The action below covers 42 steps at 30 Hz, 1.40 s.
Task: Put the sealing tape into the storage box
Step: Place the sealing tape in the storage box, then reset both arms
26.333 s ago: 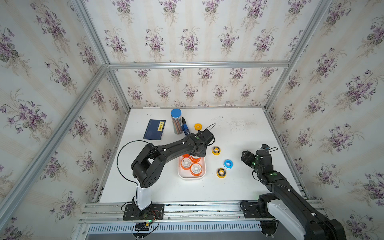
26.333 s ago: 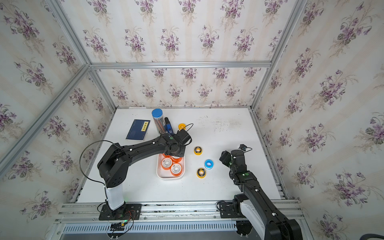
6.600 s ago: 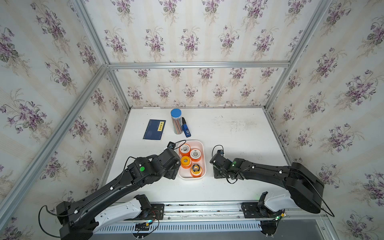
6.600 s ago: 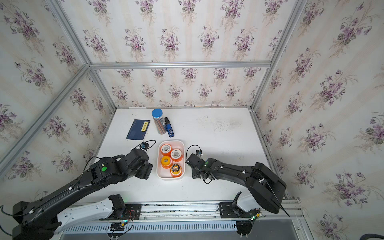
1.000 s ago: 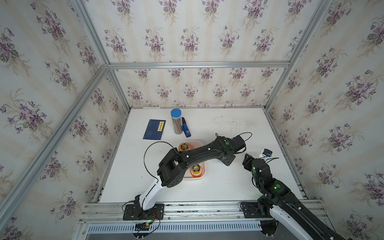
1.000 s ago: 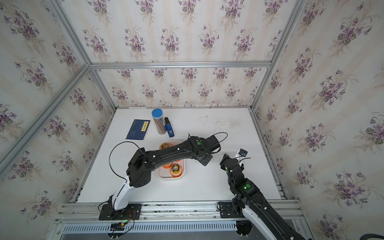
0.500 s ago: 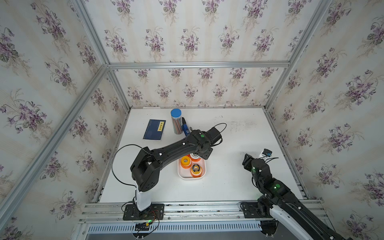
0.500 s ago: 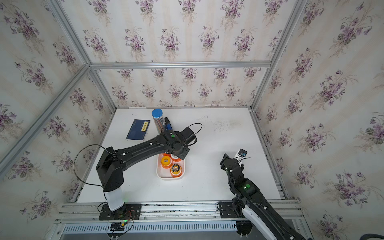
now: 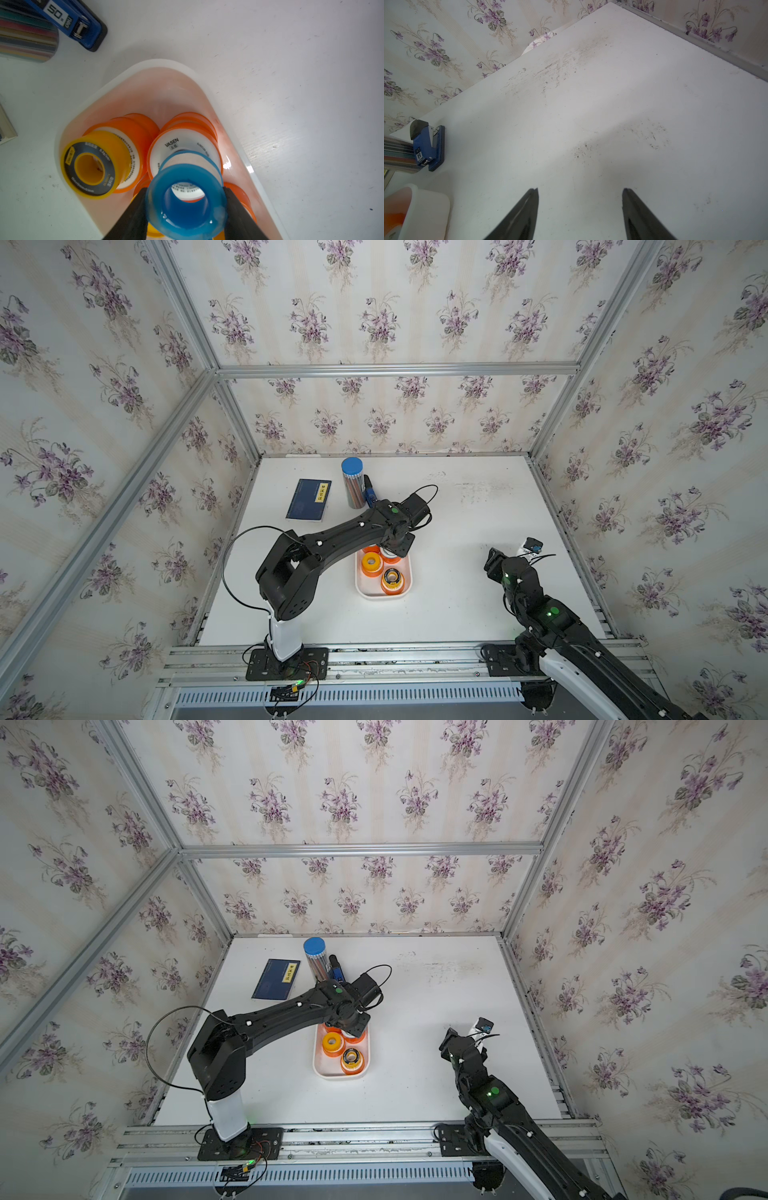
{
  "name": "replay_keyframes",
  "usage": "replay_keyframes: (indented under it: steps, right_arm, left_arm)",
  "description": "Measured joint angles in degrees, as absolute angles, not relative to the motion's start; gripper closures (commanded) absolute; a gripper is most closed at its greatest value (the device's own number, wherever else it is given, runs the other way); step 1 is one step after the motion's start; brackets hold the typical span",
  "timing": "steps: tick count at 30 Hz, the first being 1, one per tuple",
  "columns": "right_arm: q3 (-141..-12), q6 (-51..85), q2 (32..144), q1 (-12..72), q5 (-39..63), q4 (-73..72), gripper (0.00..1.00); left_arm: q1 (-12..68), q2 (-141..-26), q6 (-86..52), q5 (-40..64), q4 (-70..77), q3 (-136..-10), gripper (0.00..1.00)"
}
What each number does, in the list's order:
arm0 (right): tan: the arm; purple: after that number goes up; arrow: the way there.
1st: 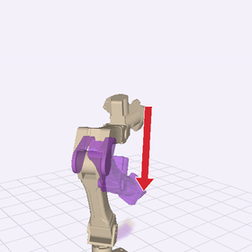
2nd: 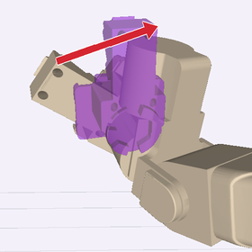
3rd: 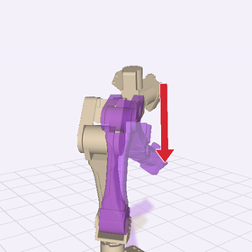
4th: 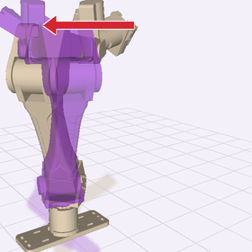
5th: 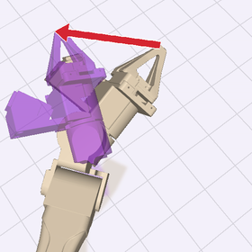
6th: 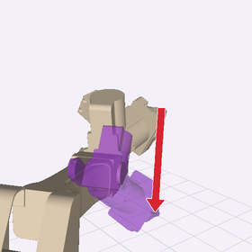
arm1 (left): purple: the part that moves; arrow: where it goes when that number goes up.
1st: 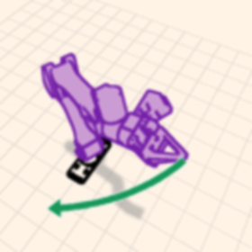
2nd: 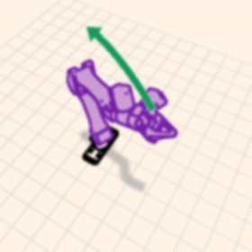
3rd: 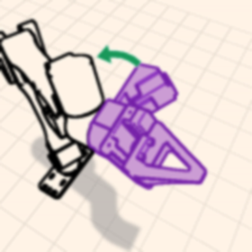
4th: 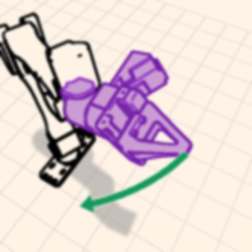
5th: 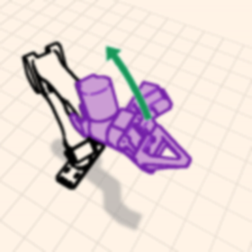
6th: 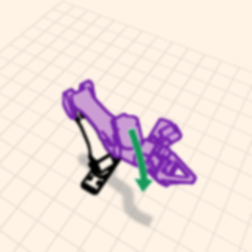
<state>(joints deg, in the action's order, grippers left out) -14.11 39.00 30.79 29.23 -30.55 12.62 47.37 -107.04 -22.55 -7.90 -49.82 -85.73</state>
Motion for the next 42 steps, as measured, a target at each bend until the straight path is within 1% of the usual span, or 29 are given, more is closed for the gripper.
replay_keyframes:
  steps: [6,8,11,13,18,21,23,28,29,32,36,42]
  right_arm:
    - [-14.11,39.0,30.85,29.23,-30.55,12.51,0.32]
    - [-14.13,39.0,30.96,29.23,-30.55,12.51,0.32]
    - [-14.13,39.0,31.11,29.23,-30.55,12.51,0.32]
    - [-14.13,39.0,31.11,29.23,-30.57,12.51,0.32]
    - [-14.13,39.03,31.11,29.23,-30.55,12.51,0.32]
    - [-14.13,39.03,31.09,29.23,-30.55,12.51,0.32]
    - [-14.13,39.03,31.09,29.23,-30.55,12.51,0.31]
    - [-14.26,38.81,31.07,29.23,-30.41,12.27,0.27]
    - [-14.35,38.54,31.09,29.23,-30.22,12.25,0.27]
    - [-14.92,36.86,31.55,29.23,-28.95,11.18,0.25]
    - [-17.08,33.21,34.02,29.23,-27.55,7.64,0.23]
    - [-22.33,23.31,43.7,29.23,-27.79,-2.85,0.1]
  left_arm:
    - [46.57,-108.09,-22.55,-7.64,-49.28,-85.45,0.46]
    - [46.48,-108.12,-22.55,-7.64,-48.95,-85.25,0.4]
    - [46.26,-108.12,-22.55,-7.62,-48.47,-85.12,0.36]
    - [46.19,-108.09,-22.52,-7.44,-48.25,-84.95,0.32]
    - [46.17,-107.09,-22.55,-7.01,-48.16,-84.07,0.26]
    - [46.19,-104.81,-22.55,-6.98,-48.27,-83.59,0.23]
    - [46.19,-102.52,-22.59,-7.22,-48.18,-83.07,0.19]
    - [46.19,-92.47,-23.68,-11.4,-47.16,-78.02,0.02]
    - [46.13,-90.54,-24.08,-12.58,-46.7,-76.79,0.0]
    - [45.01,-81.69,-25.23,-17.34,-44.75,-70.65,0.0]
    - [41.52,-67.9,-26.83,-23.79,-40.64,-61.54,0.0]
    - [33.98,-51.48,-25.96,-34.37,-30.2,-44.47,0.0]
